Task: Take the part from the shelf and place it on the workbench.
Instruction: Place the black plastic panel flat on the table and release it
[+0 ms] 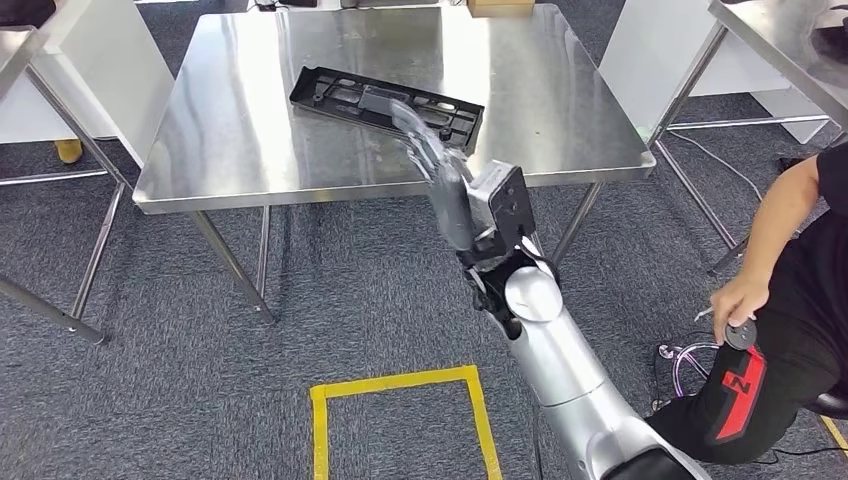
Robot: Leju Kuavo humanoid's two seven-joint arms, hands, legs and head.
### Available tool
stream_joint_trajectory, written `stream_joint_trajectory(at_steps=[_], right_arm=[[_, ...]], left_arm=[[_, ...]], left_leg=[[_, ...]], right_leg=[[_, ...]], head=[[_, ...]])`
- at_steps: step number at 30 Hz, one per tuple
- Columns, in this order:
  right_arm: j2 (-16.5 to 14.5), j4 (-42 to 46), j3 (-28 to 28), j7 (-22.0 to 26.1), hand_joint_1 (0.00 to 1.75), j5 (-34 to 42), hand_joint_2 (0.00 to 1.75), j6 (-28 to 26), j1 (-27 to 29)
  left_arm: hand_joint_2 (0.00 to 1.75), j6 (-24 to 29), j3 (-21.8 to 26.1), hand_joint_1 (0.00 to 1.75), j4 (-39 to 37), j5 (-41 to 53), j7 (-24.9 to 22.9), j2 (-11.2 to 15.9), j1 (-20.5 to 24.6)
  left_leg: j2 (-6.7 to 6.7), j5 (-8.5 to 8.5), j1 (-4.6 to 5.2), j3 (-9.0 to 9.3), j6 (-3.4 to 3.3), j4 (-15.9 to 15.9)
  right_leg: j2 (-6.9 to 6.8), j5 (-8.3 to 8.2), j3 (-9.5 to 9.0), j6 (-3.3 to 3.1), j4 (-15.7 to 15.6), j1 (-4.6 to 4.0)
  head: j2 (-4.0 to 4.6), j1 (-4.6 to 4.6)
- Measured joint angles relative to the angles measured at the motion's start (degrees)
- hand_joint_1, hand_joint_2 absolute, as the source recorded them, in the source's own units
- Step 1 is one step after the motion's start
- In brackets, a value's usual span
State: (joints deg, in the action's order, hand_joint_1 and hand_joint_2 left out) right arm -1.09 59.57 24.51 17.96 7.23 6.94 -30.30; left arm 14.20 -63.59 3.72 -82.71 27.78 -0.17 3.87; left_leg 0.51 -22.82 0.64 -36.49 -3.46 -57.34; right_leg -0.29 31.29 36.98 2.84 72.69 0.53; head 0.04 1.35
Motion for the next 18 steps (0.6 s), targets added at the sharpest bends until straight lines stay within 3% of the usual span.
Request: stream_joint_trajectory(at_steps=[1, 2, 4, 6, 7, 8, 9, 11, 12, 13, 14, 15, 16, 18], right_arm=[[0.9, -1.1, -0.9, -0.3, 0.0, -1.5, 0.0, -2.0, 1.3], [1.8, -2.0, -1.8, -0.8, 0.0, -2.8, 0.0, -4.0, 2.6], [3.3, -4.0, -3.9, -2.2, 0.0, -5.6, 0.0, -8.6, 5.9], [4.7, -7.4, -6.4, -2.6, 0.0, -8.6, 0.0, -13.3, 10.7], [5.2, -9.4, -7.8, -2.3, 0.0, -9.7, 0.0, -14.7, 13.0], [5.6, -11.4, -9.3, -1.9, 0.0, -10.4, 0.0, -15.5, 14.8], [5.8, -13.2, -10.6, -1.9, 0.0, -11.1, 0.0, -16.0, 16.2], [6.0, -16.3, -12.6, -3.0, 0.0, -12.6, 0.0, -17.5, 18.3], [6.0, -18.0, -13.3, -3.8, 0.0, -13.5, 0.0, -18.7, 19.4], [6.1, -19.9, -13.9, -4.3, 0.0, -14.2, 0.0, -19.9, 20.4], [6.1, -21.9, -14.4, -4.4, 0.0, -14.7, 0.0, -20.7, 21.4], [6.1, -24.2, -14.9, -4.3, 0.0, -14.8, 0.0, -21.2, 22.1], [6.1, -26.7, -15.3, -4.4, 0.0, -14.7, 0.0, -21.3, 22.7], [6.1, -31.5, -16.2, -5.2, 0.0, -14.1, 0.0, -20.3, 23.8]], left_arm=[[0.0, -0.3, -0.1, 0.0, -0.2, 0.0, 0.1, 0.0, 0.0], [0.0, -0.7, -0.3, 0.0, -0.4, 0.0, 0.3, 0.0, -0.1], [0.0, -1.4, -0.7, 0.0, -0.8, 0.1, 0.5, -0.1, -0.1], [0.0, -2.2, -1.3, 0.0, -1.3, 0.3, 0.6, 0.1, -0.3], [0.0, -2.5, -1.6, 0.0, -1.5, 0.4, 0.6, 0.2, -0.5], [0.0, -2.7, -2.0, 0.0, -1.6, 0.4, 0.5, 0.4, -0.6], [0.0, -2.8, -2.3, 0.0, -1.7, 0.4, 0.4, 0.5, -0.8], [0.0, -3.0, -3.0, 0.0, -1.8, 0.5, 0.1, 0.8, -0.9], [0.0, -3.0, -3.3, 0.0, -1.8, 0.7, 0.1, 0.9, -0.9], [0.0, -3.1, -3.7, 0.0, -1.8, 0.9, 0.1, 1.1, -0.9], [0.0, -3.1, -4.0, 0.0, -1.8, 1.0, 0.1, 1.3, -1.0], [0.0, -3.2, -4.3, 0.0, -1.7, 1.3, 0.2, 1.6, -1.0], [0.0, -3.3, -4.7, 0.0, -1.6, 1.5, 0.3, 1.9, -1.0], [0.0, -3.5, -5.5, 0.0, -1.3, 2.1, 0.6, 2.6, -1.0]], left_leg=[[0.12, 0.61, 0.13, -0.78, 0.03, -0.1], [0.17, 1.19, 0.3, -1.43, 0.16, -0.1], [0.05, 2.31, 0.4, -2.07, 0.51, 0.0], [0.18, 3.41, 0.21, -2.13, 1.01, 0.3], [0.35, 3.52, 0.08, -2.27, 1.32, 0.4], [0.43, 2.49, 0.02, -2.64, 1.68, -0.1], [0.44, 0.38, -0.06, -3.19, 2.06, -1.6], [0.18, -5.97, -0.49, -4.62, 2.82, -7.9], [0.05, -8.27, -0.75, -5.15, 3.2, -11.7], [-0.08, -9.18, -1.0, -5.3, 3.53, -14.9], [-0.2, -8.69, -1.22, -4.83, 3.79, -16.6], [-0.28, -7.21, -1.44, -3.38, 3.97, -16.4], [-0.3, -5.65, -1.63, -1.07, 4.03, -14.3], [-0.09, -5.58, -1.72, 4.98, 3.84, -6.4]], right_leg=[[0.0, -1.33, -2.44, 0.16, -2.8, -0.2], [-0.06, -1.7, -5.4, -0.14, -7.1, -0.49], [-0.19, -0.66, -10.23, -1.05, -15.0, -1.05], [-0.32, -0.02, -11.64, -1.49, -18.0, -1.34], [-0.47, -0.51, -11.45, -1.76, -18.1, -1.03], [-0.58, -1.08, -11.18, -2.25, -18.2, -0.76], [-0.67, -1.77, -10.7, -2.81, -18.3, -0.42], [-0.66, -3.08, -9.39, -3.4, -18.2, -0.14], [-0.73, -3.61, -8.69, -3.35, -18.1, -0.13], [-0.84, -4.09, -7.96, -3.22, -17.9, -0.13], [-0.95, -4.5, -7.14, -3.03, -17.6, -0.11], [-1.03, -4.84, -6.2, -2.82, -17.1, -0.05], [-1.03, -5.13, -5.27, -2.58, -16.6, 0.03], [-0.98, -5.63, -3.79, -1.96, -15.5, 0.1]], head=[[0.0, 0.01], [0.0, 0.01], [0.0, -0.05], [0.0, 0.03], [0.0, 0.14], [0.0, 0.2], [0.0, 0.15], [0.0, -0.05], [0.0, -0.12], [0.0, -0.14], [0.0, -0.14], [0.0, -0.14], [0.0, -0.15], [0.0, -0.11]])
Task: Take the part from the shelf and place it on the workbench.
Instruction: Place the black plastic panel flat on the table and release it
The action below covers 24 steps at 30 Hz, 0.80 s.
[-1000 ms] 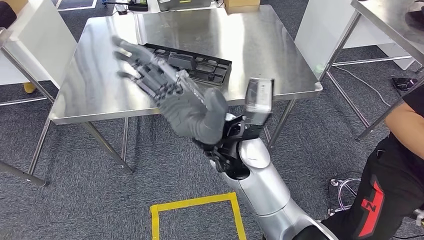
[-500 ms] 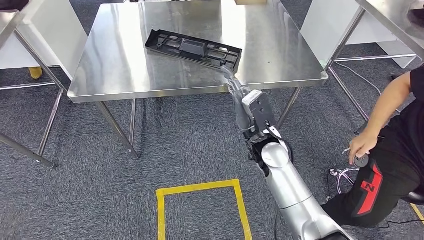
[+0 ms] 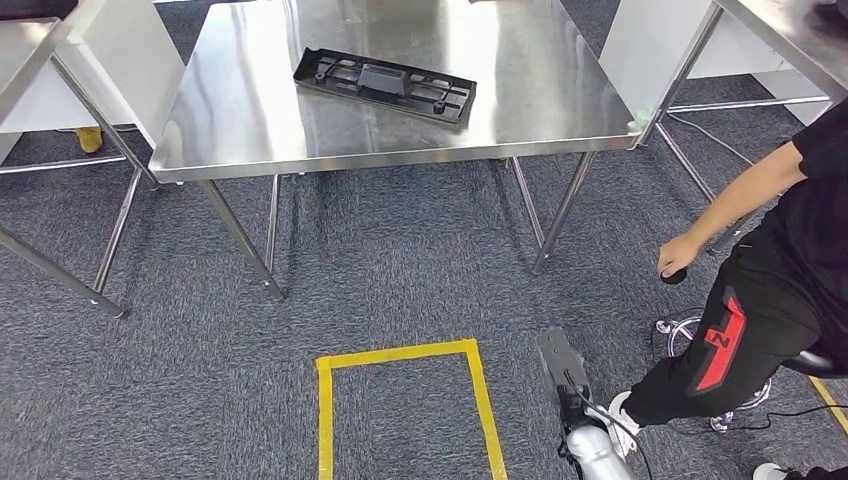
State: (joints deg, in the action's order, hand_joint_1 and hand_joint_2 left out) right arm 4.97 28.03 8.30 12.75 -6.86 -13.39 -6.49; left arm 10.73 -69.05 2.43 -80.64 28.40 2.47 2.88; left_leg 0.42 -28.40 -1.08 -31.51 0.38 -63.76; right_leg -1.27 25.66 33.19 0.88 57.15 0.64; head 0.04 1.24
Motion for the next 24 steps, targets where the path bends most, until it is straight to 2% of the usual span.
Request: stream_joint_trajectory(at_steps=[1, 2, 4, 5, 6, 7, 8, 9, 10, 11, 12, 13, 14, 15, 16, 17, 18, 19, 20, 21, 22, 24], right_arm=[[0.0, -2.1, -0.4, -0.8, 0.0, 0.4, 0.0, 1.0, 0.5], [0.1, -4.0, -0.8, -1.6, 0.0, 0.8, 0.0, 2.1, 1.0], [0.3, -7.4, -1.5, -3.0, 0.0, 1.7, 0.0, 4.1, 2.1], [0.3, -8.9, -1.8, -3.5, 0.0, 1.9, 0.0, 4.7, 2.7], [0.4, -10.1, -2.0, -4.0, 0.0, 2.1, 0.0, 5.0, 3.3], [0.5, -11.2, -2.2, -4.8, 0.0, 2.2, 0.0, 5.3, 3.7], [0.5, -12.1, -2.4, -5.9, 0.0, 2.3, 0.0, 5.6, 4.0], [0.6, -12.9, -2.6, -7.2, 0.0, 2.4, 0.0, 5.9, 4.2], [0.6, -13.7, -2.8, -8.4, 0.0, 2.6, 0.0, 6.3, 4.5], [0.6, -14.5, -3.0, -9.2, 0.0, 2.8, 0.0, 6.6, 4.8], [0.6, -15.1, -3.0, -9.9, 0.0, 2.9, 0.0, 6.8, 5.2], [0.6, -15.5, -3.1, -10.3, 0.0, 2.9, 0.0, 6.9, 5.5], [0.5, -15.8, -3.1, -10.7, 0.0, 2.8, 0.0, 7.0, 5.7], [0.4, -16.0, -3.1, -11.1, 0.0, 2.7, 0.0, 7.2, 5.8], [0.3, -16.2, -3.1, -11.4, 0.0, 2.5, 0.0, 7.3, 5.8], [0.1, -16.4, -3.1, -11.5, 0.0, 2.3, 0.0, 7.4, 5.8], [-0.1, -16.5, -3.1, -11.5, 0.0, 2.1, 0.0, 7.5, 5.8], [-0.4, -16.7, -3.1, -11.4, 0.0, 1.9, 0.0, 7.5, 5.9], [-0.7, -16.9, -3.1, -11.2, 0.0, 1.7, 0.0, 7.5, 6.0], [-0.9, -17.1, -3.1, -11.0, 0.0, 1.6, 0.0, 7.4, 6.1], [-1.0, -17.2, -3.1, -10.8, 0.0, 1.4, 0.0, 7.4, 6.2], [-1.2, -17.4, -3.1, -10.4, 0.0, 1.2, 0.0, 7.3, 6.2]], left_arm=[[0.0, 0.0, -0.3, 0.0, 0.2, 0.3, 0.1, 0.4, 0.0], [0.0, 0.0, -0.6, 0.0, 0.5, 0.6, 0.1, 0.8, 0.0], [0.0, 0.0, -1.1, 0.0, 1.0, 0.9, 0.2, 1.5, -0.1], [0.0, 0.0, -1.3, 0.0, 1.1, 1.1, 0.1, 1.8, -0.1], [0.0, 0.0, -1.5, 0.0, 1.4, 1.2, 0.1, 2.0, -0.1], [0.0, 0.0, -1.7, 0.0, 1.5, 1.3, 0.1, 2.2, -0.1], [0.0, 0.0, -1.8, 0.0, 1.8, 1.3, 0.1, 2.3, -0.1], [0.0, 0.0, -1.9, 0.0, 2.0, 1.4, 0.1, 2.4, -0.1], [0.0, 0.0, -2.0, 0.0, 2.2, 1.4, 0.1, 2.5, -0.1], [0.0, 0.0, -2.1, 0.0, 2.4, 1.4, 0.1, 2.6, -0.1], [0.0, 0.0, -2.1, 0.0, 2.6, 1.4, 0.0, 2.6, -0.1], [0.0, 0.0, -2.2, 0.0, 2.8, 1.4, 0.0, 2.6, -0.1], [0.0, 0.0, -2.3, 0.0, 2.9, 1.4, -0.1, 2.7, -0.1], [0.0, 0.0, -2.4, 0.0, 3.0, 1.4, -0.2, 2.8, -0.1], [0.0, 0.0, -2.6, 0.0, 3.1, 1.4, -0.4, 3.0, -0.1], [0.0, 0.0, -2.6, 0.0, 3.1, 1.4, -0.6, 3.1, -0.2], [0.0, 0.0, -2.7, 0.0, 3.1, 1.3, -0.7, 3.2, -0.2], [0.0, 0.0, -2.8, 0.0, 3.1, 1.3, -0.9, 3.3, -0.3], [0.0, 0.0, -2.9, 0.0, 3.1, 1.3, -1.0, 3.5, -0.5], [0.0, -0.1, -2.9, 0.0, 3.1, 1.3, -1.1, 3.6, -0.6], [0.0, -0.1, -2.9, 0.0, 3.1, 1.4, -1.2, 3.7, -0.8], [0.0, -0.3, -3.0, 0.0, 3.1, 1.4, -1.3, 3.7, -1.0]], left_leg=[[0.15, -0.94, 0.16, 2.25, -0.21, 3.3], [0.3, -1.91, 0.39, 3.59, -0.47, 5.6], [0.35, -1.84, 0.67, 3.65, -1.31, 6.9], [0.24, -1.31, 0.68, 3.12, -1.93, 7.2], [0.1, -0.65, 0.63, 2.41, -2.6, 7.4], [-0.08, 0.13, 0.57, 1.58, -3.19, 7.6], [-0.26, 0.84, 0.67, 0.69, -3.46, 7.6], [-0.39, 1.61, 0.71, -0.2, -3.58, 7.6], [-0.49, 2.39, 0.76, -1.1, -3.54, 7.6], [-0.56, 3.2, 0.77, -2.05, -3.45, 7.5], [-0.6, 4.0, 0.74, -3.03, -3.3, 7.4], [-0.63, 4.76, 0.68, -4.04, -3.06, 7.3], [-0.64, 5.47, 0.68, -4.96, -2.74, 7.1], [-0.65, 6.08, 0.74, -5.75, -2.39, 6.8], [-0.69, 6.7, 0.87, -6.28, -2.03, 6.5], [-0.74, 7.33, 1.02, -6.58, -1.74, 6.4], [-0.77, 7.95, 1.08, -6.76, -1.52, 6.4], [-0.82, 8.6, 1.04, -6.89, -1.3, 6.4], [-0.82, 8.37, 0.89, -7.2, -1.08, 6.3], [-0.79, 6.73, 0.73, -7.66, -0.82, 5.4], [-0.75, 3.89, 0.59, -8.28, -0.55, 3.3], [-0.62, -3.07, 0.46, -9.53, -0.14, -3.8]], right_leg=[[0.0, -0.31, 0.39, 0.44, 0.3, 0.0], [-0.02, -0.69, 0.66, 0.9, 0.4, 0.03], [-0.02, -1.4, 1.15, 1.82, 0.5, 0.13], [0.07, -0.96, 1.64, 1.98, 1.0, 0.19], [0.23, 0.48, 2.34, 1.82, 2.2, 0.19], [0.42, 2.84, 3.18, 1.44, 4.4, 0.18], [0.63, 5.66, 3.98, 0.98, 7.3, 0.21], [0.8, 8.08, 4.56, 0.79, 10.9, 0.22], [0.92, 9.31, 4.71, 1.04, 14.2, 0.25], [0.98, 9.15, 4.26, 1.69, 16.3, 0.33], [1.0, 7.86, 3.11, 2.57, 16.9, 0.46], [1.0, 6.11, 1.12, 3.4, 15.4, 0.64], [1.04, 4.98, -1.83, 3.95, 12.0, 0.88], [1.14, 5.12, -5.47, 4.05, 7.0, 0.92], [1.24, 6.06, -8.46, 3.67, 2.4, 0.88], [1.35, 7.19, -10.49, 3.19, -1.0, 0.75], [1.4, 7.95, -11.28, 2.68, -2.7, 0.51], [1.32, 7.91, -10.7, 2.1, -2.7, 0.54], [1.19, 7.43, -10.05, 1.58, -2.4, 0.69], [1.03, 6.81, -9.3, 0.84, -2.1, 0.83], [0.87, 6.05, -8.42, 0.12, -2.1, 0.95], [0.66, 4.45, -6.79, -0.72, -1.9, 0.76]], head=[[0.0, 0.03], [0.0, 0.05], [0.0, 0.06], [0.0, 0.06], [0.0, 0.12], [0.0, 0.2], [0.0, 0.25], [0.0, 0.32], [0.0, 0.32], [0.0, 0.32], [0.0, 0.32], [0.0, 0.31], [0.0, 0.33], [0.0, 0.39], [0.0, 0.4], [0.0, 0.42], [0.0, 0.41], [0.0, 0.37], [0.0, 0.31], [0.0, 0.27], [0.0, 0.21], [0.0, 0.14]])
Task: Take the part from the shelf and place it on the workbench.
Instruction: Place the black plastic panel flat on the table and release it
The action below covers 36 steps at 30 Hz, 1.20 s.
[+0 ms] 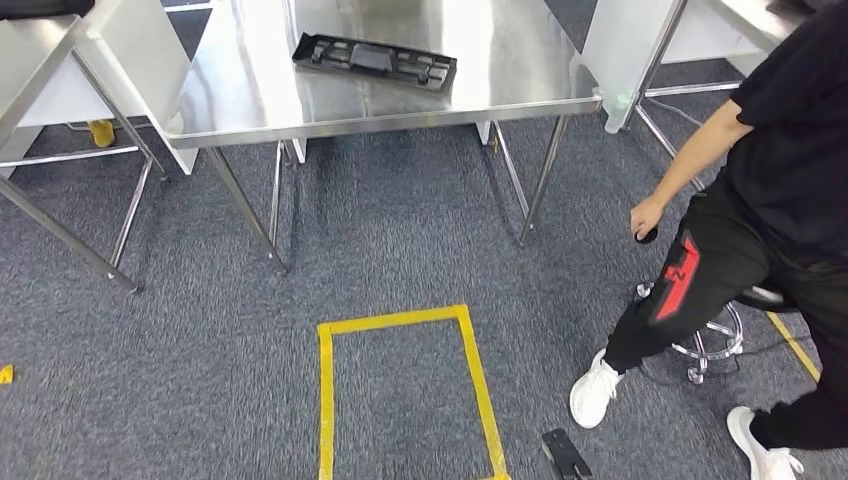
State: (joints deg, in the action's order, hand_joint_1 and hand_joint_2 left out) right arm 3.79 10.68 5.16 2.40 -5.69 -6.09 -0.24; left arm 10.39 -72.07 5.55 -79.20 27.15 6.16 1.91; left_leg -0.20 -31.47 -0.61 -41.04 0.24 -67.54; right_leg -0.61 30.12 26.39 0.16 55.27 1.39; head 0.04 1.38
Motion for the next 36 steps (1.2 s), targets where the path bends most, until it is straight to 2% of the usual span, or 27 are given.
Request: stream_joint_trajectory(at_steps=[1, 2, 3, 4, 6, 8, 9, 11, 12, 14, 16, 17, 18, 19, 20, 21, 23, 24, 26, 27, 29, 31, 32, 33, 34, 35, 36], right_arm=[[0.0, 0.0, 0.0, 0.1, 0.0, -0.1, 0.0, 0.0, 0.0], [-0.1, -0.1, 0.0, 0.2, 0.0, -0.1, 0.0, 0.0, 0.0], [-0.1, -0.1, 0.0, 0.2, 0.0, -0.1, 0.0, 0.0, 0.0], [-0.2, -0.2, 0.0, 0.2, 0.0, -0.1, 0.0, 0.0, 0.0], [-0.5, -0.4, 0.0, -0.1, 0.0, -0.1, 0.0, 0.0, 0.0], [-0.9, -0.5, 0.0, -0.4, 0.0, 0.1, 0.0, 0.1, 0.0], [-1.1, -0.5, 0.0, -0.6, 0.0, 0.2, 0.0, 0.1, 0.0], [-1.3, -0.7, 0.0, -0.8, 0.0, 0.4, 0.0, 0.1, 0.1], [-1.4, -0.8, 0.0, -0.9, 0.0, 0.5, 0.0, 0.1, 0.2], [-1.6, -1.0, 0.0, -1.1, 0.0, 0.6, 0.0, 0.1, 0.3], [-1.7, -1.0, 0.0, -1.3, 0.0, 0.6, 0.0, 0.1, 0.4], [-1.7, -1.0, 0.0, -1.3, 0.0, 0.6, 0.0, 0.1, 0.4], [-1.7, -1.0, 0.0, -1.4, 0.0, 0.6, 0.0, 0.1, 0.3], [-1.7, -1.1, 0.0, -1.4, 0.0, 0.6, 0.0, 0.1, 0.3], [-1.7, -1.1, 0.0, -1.5, 0.0, 0.6, 0.0, 0.1, 0.3], [-1.7, -1.1, 0.0, -1.5, 0.0, 0.6, 0.0, 0.1, 0.3], [-1.7, -1.1, 0.0, -1.5, 0.0, 0.6, 0.0, 0.0, 0.1], [-1.7, -1.1, 0.0, -1.5, 0.0, 0.6, 0.0, 0.0, 0.0], [-1.8, -1.1, 0.0, -1.5, 0.0, 0.6, 0.0, 0.0, 0.1], [-1.9, -1.2, 0.0, -1.4, 0.0, 0.7, 0.0, -0.1, 0.1], [-1.9, -1.3, 0.0, -1.3, 0.0, 0.8, 0.0, -0.2, 0.3], [-1.8, -1.3, -0.2, -1.1, 0.0, 0.9, 0.0, -0.5, 0.3], [-1.8, -1.3, -0.3, -1.1, 0.0, 1.0, 0.0, -0.5, 0.4], [-1.8, -1.3, -0.4, -1.0, 0.0, 1.2, 0.0, -0.6, 0.5], [-1.8, -1.3, -0.5, -1.0, 0.0, 1.4, 0.0, -0.6, 0.6], [-1.8, -1.4, -0.6, -1.0, 0.0, 1.7, 0.0, -0.7, 0.6], [-1.9, -1.4, -0.8, -1.1, 0.0, 1.9, 0.0, -0.7, 0.7]], left_arm=[[0.0, -0.1, -0.1, 0.0, 0.0, 0.0, 0.0, 0.0, 0.0], [0.0, -0.3, -0.2, 0.0, 0.0, 0.1, 0.0, 0.0, 0.0], [0.0, -0.4, -0.3, 0.0, 0.0, 0.1, 0.0, 0.0, 0.0], [0.0, -0.5, -0.3, 0.0, 0.0, 0.2, 0.0, 0.0, 0.0], [0.0, -0.6, -0.5, 0.0, 0.0, 0.5, 0.0, 0.1, 0.2], [0.0, -0.7, -0.7, 0.0, 0.0, 0.8, 0.0, 0.3, 0.4], [0.0, -0.7, -0.8, 0.0, 0.0, 0.9, 0.0, 0.3, 0.5], [0.0, -0.8, -0.9, 0.0, 0.0, 1.0, -0.2, 0.3, 0.5], [0.0, -0.8, -0.9, 0.0, 0.0, 1.0, -0.3, 0.3, 0.6], [0.0, -0.8, -1.0, 0.0, 0.0, 1.0, -0.5, 0.4, 0.6], [0.0, -0.9, -1.2, 0.0, 0.0, 1.1, -0.6, 0.4, 0.6], [0.0, -0.9, -1.3, 0.0, 0.0, 1.1, -0.6, 0.3, 0.6], [0.0, -1.0, -1.3, 0.0, 0.0, 1.1, -0.7, 0.3, 0.6], [0.0, -1.0, -1.4, 0.0, 0.0, 1.2, -0.8, 0.2, 0.6], [0.0, -1.0, -1.4, 0.0, 0.0, 1.3, -0.8, 0.2, 0.6], [0.0, -1.0, -1.4, 0.0, 0.0, 1.3, -0.9, 0.1, 0.6], [0.0, -1.1, -1.5, 0.0, -0.1, 1.6, -1.0, 0.1, 0.6], [0.0, -1.1, -1.6, 0.0, -0.1, 1.7, -1.0, 0.1, 0.6], [0.0, -1.0, -1.7, 0.0, -0.1, 1.9, -1.0, 0.1, 0.6], [0.0, -0.9, -1.7, 0.0, -0.1, 2.1, -1.0, 0.1, 0.5], [0.0, -0.6, -2.0, 0.0, -0.1, 2.4, -1.0, 0.0, 0.3], [0.0, -0.5, -2.3, 0.0, -0.1, 2.6, -1.0, 0.0, 0.3], [0.0, -0.5, -2.4, 0.0, -0.1, 2.7, -1.0, -0.1, 0.3], [0.0, -0.4, -2.4, 0.0, -0.1, 2.8, -1.0, -0.1, 0.3], [0.0, -0.4, -2.5, 0.0, -0.1, 2.9, -1.0, -0.1, 0.3], [0.0, -0.3, -2.6, 0.0, -0.1, 2.9, -1.0, -0.1, 0.3], [0.0, -0.2, -2.7, 0.0, -0.1, 2.9, -1.0, -0.1, 0.3]], left_leg=[[0.06, -1.9, -0.01, -0.34, 0.11, -3.8], [0.08, -2.25, -0.02, -0.13, 0.13, -6.5], [0.08, -1.41, -0.03, 0.92, 0.07, -7.3], [0.09, 0.01, -0.03, 2.93, -0.08, -6.1], [0.28, 1.5, 0.05, 9.39, -0.58, 1.3], [0.55, 0.53, 0.3, 14.46, -1.11, 8.6], [0.62, 0.04, 0.51, 15.34, -1.31, 10.4], [0.41, 0.73, 0.66, 14.3, -1.93, 11.3], [0.29, 1.5, 0.61, 13.43, -2.42, 11.5], [0.02, 3.37, 0.47, 11.43, -3.2, 11.8], [-0.14, 5.09, 0.56, 9.42, -3.38, 11.8], [-0.26, 5.94, 0.58, 8.46, -3.32, 11.8], [-0.38, 6.77, 0.55, 7.49, -3.22, 11.7], [-0.45, 7.6, 0.5, 6.51, -3.06, 11.6], [-0.48, 8.41, 0.45, 5.47, -2.82, 11.4], [-0.46, 9.13, 0.49, 4.58, -2.52, 11.1], [-0.44, 10.49, 0.73, 3.46, -1.87, 10.7], [-0.45, 11.1, 0.85, 3.23, -1.62, 10.6], [-0.46, 11.96, 0.65, 2.96, -1.05, 10.8], [-0.38, 11.07, 0.45, 2.66, -0.73, 10.4], [-0.17, 5.84, 0.08, 1.62, -0.14, 6.9], [-0.01, -0.09, -0.02, 0.25, 0.23, -0.4], [0.04, -1.06, -0.07, -0.14, 0.34, -3.9], [0.06, -0.65, -0.11, 0.1, 0.4, -6.1], [0.13, 0.67, -0.14, 1.31, 0.34, -6.1], [0.39, 2.15, -0.17, 3.66, 0.18, -3.7], [1.39, 3.07, -0.22, 7.04, -0.09, 0.5]], right_leg=[[-0.09, -0.69, 0.84, -0.08, 0.2, -0.16], [-0.17, -1.32, 1.75, -0.06, 0.4, -0.28], [-0.22, -1.87, 2.74, 0.04, 0.8, -0.36], [-0.23, -2.34, 3.77, 0.17, 1.2, -0.4], [-0.17, -3.09, 5.43, 0.55, 2.1, -0.52], [-0.17, -3.92, 6.41, 1.21, 2.7, -0.7], [-0.2, -4.46, 6.83, 1.62, 2.8, -0.73], [-0.25, -5.3, 7.81, 2.42, 3.0, -0.71], [-0.19, -4.58, 8.49, 2.44, 3.6, -0.73], [0.03, -0.05, 10.21, 1.74, 7.5, -0.74], [0.24, 4.8, 11.47, 1.36, 14.5, -0.73], [0.3, 5.54, 11.4, 1.76, 17.4, -0.7], [0.33, 4.95, 10.67, 2.48, 18.9, -0.64], [0.33, 3.48, 9.06, 3.32, 18.5, -0.55], [0.34, 1.98, 6.46, 4.01, 15.9, -0.41], [0.37, 1.33, 2.87, 4.31, 11.5, -0.27], [0.53, 2.66, -3.51, 3.7, 2.1, -0.37], [0.59, 3.56, -5.08, 3.18, -0.6, -0.5], [0.51, 3.59, -4.65, 2.0, -1.2, -0.38], [0.39, 3.12, -4.1, 1.32, -1.1, -0.22], [0.15, 1.75, -2.69, -0.02, -1.0, 0.01], [0.07, 0.36, -1.09, -0.48, -0.9, -0.21], [0.05, -0.26, -0.29, -0.42, -0.8, -0.29], [0.02, -0.81, 0.48, -0.3, -0.8, -0.36], [0.19, -1.28, 1.09, -0.06, -0.7, -0.4], [0.41, -1.67, 1.53, 0.21, -0.6, -0.41], [0.68, -1.99, 1.94, 0.49, -0.4, -0.37]], head=[[0.0, -0.04], [0.0, -0.04], [0.0, -0.04], [0.0, -0.05], [0.0, -0.07], [0.0, -0.02], [0.0, -0.01], [0.0, -0.01], [0.0, 0.01], [0.0, 0.12], [0.0, 0.22], [0.0, 0.22], [0.0, 0.21], [0.0, 0.21], [0.0, 0.21], [0.0, 0.24], [0.0, 0.2], [0.0, 0.15], [0.0, 0.02], [0.0, -0.02], [0.0, -0.09], [0.0, -0.14], [0.0, -0.14], [0.0, -0.15], [0.0, -0.14], [0.0, -0.15], [0.0, -0.16]])
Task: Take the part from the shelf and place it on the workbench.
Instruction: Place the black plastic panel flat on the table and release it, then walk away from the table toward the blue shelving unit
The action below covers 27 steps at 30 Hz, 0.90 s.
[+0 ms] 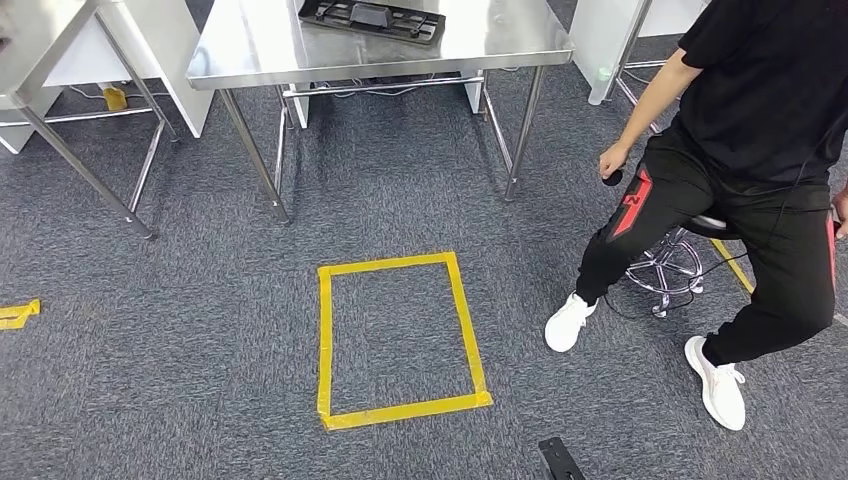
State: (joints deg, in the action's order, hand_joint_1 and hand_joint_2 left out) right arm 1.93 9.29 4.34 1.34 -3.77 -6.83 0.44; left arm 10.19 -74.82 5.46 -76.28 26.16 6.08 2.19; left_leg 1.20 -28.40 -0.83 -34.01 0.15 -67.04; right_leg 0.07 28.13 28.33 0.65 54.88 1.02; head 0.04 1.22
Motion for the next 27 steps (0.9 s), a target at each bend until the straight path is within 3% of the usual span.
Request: stream_joint_trajectory(at_steps=[2, 3, 5, 7, 10, 12, 13, 15, 16, 18, 20, 22, 23, 25, 26, 27], right_arm=[[-0.1, 0.0, -0.3, 0.0, 0.0, 0.2, 0.0, -0.1, -0.1], [-0.2, 0.0, -0.4, 0.0, 0.0, 0.2, 0.0, -0.1, -0.2], [-0.1, 0.0, -0.5, 0.0, 0.0, 0.2, 0.0, -0.2, -0.2], [-0.1, 0.0, -0.5, -0.1, 0.0, 0.2, 0.0, -0.2, -0.1], [-0.1, -0.1, -0.5, -0.1, 0.0, 0.1, 0.0, -0.2, 0.0], [0.0, -0.1, -0.5, -0.1, 0.0, 0.0, 0.0, -0.2, 0.1], [0.0, -0.1, -0.5, -0.1, 0.0, 0.0, 0.0, -0.3, 0.2], [0.1, -0.1, -0.5, -0.1, 0.0, -0.2, 0.0, -0.3, 0.2], [0.1, -0.1, -0.5, -0.2, 0.0, -0.2, 0.0, -0.3, 0.1], [0.0, -0.1, -0.5, -0.3, 0.0, -0.3, 0.0, -0.3, 0.0], [-0.1, -0.1, -0.5, -0.4, 0.0, -0.3, 0.0, -0.3, 0.1], [-0.2, -0.2, -0.5, -0.5, 0.0, -0.4, 0.0, -0.3, 0.3], [-0.2, -0.2, -0.5, -0.5, 0.0, -0.4, 0.0, -0.3, 0.3], [-0.3, -0.2, -0.5, -0.5, 0.0, -0.4, 0.0, -0.3, 0.2], [-0.3, -0.2, -0.5, -0.5, 0.0, -0.4, 0.0, -0.3, 0.2], [-0.3, -0.2, -0.5, -0.5, 0.0, -0.4, 0.0, -0.3, 0.3]], left_arm=[[0.0, 0.2, -0.1, 0.0, 0.0, 0.0, 0.0, 0.0, -0.1], [0.0, 0.3, -0.1, 0.0, 0.0, -0.1, 0.0, 0.1, -0.1], [0.0, 0.4, -0.1, 0.0, 0.0, -0.2, 0.0, 0.0, -0.2], [0.0, 0.4, -0.1, 0.0, 0.0, -0.4, 0.0, 0.0, -0.2], [0.0, 0.5, -0.2, 0.0, 0.0, -0.5, 0.0, 0.0, -0.3], [0.0, 0.5, -0.2, 0.0, 0.0, -0.5, 0.0, -0.1, -0.3], [0.0, 0.4, -0.2, 0.0, 0.0, -0.5, 0.0, -0.1, -0.3], [0.0, 0.4, -0.2, 0.0, 0.0, -0.6, 0.0, -0.2, -0.3], [0.0, 0.4, -0.2, 0.0, 0.0, -0.6, 0.0, -0.3, -0.3], [0.0, 0.5, -0.2, 0.0, 0.0, -0.7, 0.0, -0.3, -0.2], [0.0, 0.6, -0.2, 0.0, 0.0, -0.7, -0.1, -0.2, -0.1], [0.0, 0.6, -0.2, 0.0, 0.0, -0.7, -0.2, -0.2, 0.0], [0.0, 0.6, -0.2, 0.0, 0.0, -0.7, -0.2, -0.3, 0.0], [0.0, 0.6, -0.2, 0.0, 0.0, -0.7, -0.2, -0.3, -0.1], [0.0, 0.6, -0.2, 0.0, 0.0, -0.7, -0.3, -0.3, -0.2], [0.0, 0.6, -0.2, 0.0, 0.0, -0.7, -0.3, -0.3, -0.2]], left_leg=[[2.06, -0.06, -0.01, 5.78, -0.49, 8.3], [2.59, -0.51, 0.06, 7.22, -0.65, 10.5], [1.6, -0.76, 0.18, 7.32, -0.94, 11.8], [0.29, -0.28, 0.02, 6.88, -1.77, 12.4], [-1.71, 0.58, 0.17, 5.84, -2.65, 12.6], [-3.01, 0.91, 0.31, 5.29, -2.64, 12.5], [-3.63, 1.02, 0.33, 5.14, -2.56, 12.4], [-4.8, 1.13, 0.38, 5.07, -2.3, 12.2], [-5.34, 1.07, 0.55, 5.0, -2.04, 12.0], [-6.24, 1.02, 0.88, 4.82, -1.46, 11.6], [-6.95, 1.07, 0.86, 4.71, -0.9, 11.4], [-5.54, -0.2, 0.53, 4.14, -0.26, 10.1], [-4.17, -1.9, 0.39, 3.19, 0.01, 7.9], [-1.8, -6.33, 0.25, -0.14, 0.29, 0.2], [-1.42, -7.9, 0.24, -1.82, 0.3, -3.6], [-1.29, -8.36, 0.24, -2.79, 0.22, -5.9]], right_leg=[[0.62, -0.58, 0.72, 0.68, 0.4, -0.15], [0.97, -0.89, 1.11, 1.09, 0.6, -0.15], [1.78, -1.51, 1.84, 1.97, 0.8, -0.22], [1.72, -0.58, 3.48, 2.17, 2.7, -0.32], [0.76, 4.51, 8.51, 1.69, 13.3, -0.28], [0.58, 6.15, 10.14, 2.1, 18.3, -0.25], [0.42, 5.66, 9.23, 2.59, 17.4, -0.21], [-1.14, 2.93, 4.24, 3.74, 9.5, -0.01], [-2.19, 1.77, 1.82, 3.91, 5.2, -0.03], [-3.31, 0.7, -0.28, 3.19, 0.8, -0.16], [-2.31, 0.47, 0.29, 1.94, 0.8, -0.22], [-1.41, 0.06, 0.58, 0.97, 0.8, 0.06], [-0.94, -0.22, 0.68, 0.46, 0.8, 0.23], [0.06, -0.64, 1.12, -0.24, 0.9, 0.11], [0.65, -0.76, 1.36, -0.41, 1.0, -0.04], [1.29, -0.84, 1.54, -0.5, 1.1, -0.19]], head=[[0.0, 0.03], [0.0, 0.03], [0.0, 0.05], [0.0, 0.17], [0.0, 0.53], [0.0, 0.55], [0.0, 0.56], [0.0, 0.56], [0.0, 0.57], [0.0, 0.44], [0.0, 0.32], [0.0, 0.29], [0.0, 0.27], [0.0, 0.23], [0.0, 0.22], [0.0, 0.22]])
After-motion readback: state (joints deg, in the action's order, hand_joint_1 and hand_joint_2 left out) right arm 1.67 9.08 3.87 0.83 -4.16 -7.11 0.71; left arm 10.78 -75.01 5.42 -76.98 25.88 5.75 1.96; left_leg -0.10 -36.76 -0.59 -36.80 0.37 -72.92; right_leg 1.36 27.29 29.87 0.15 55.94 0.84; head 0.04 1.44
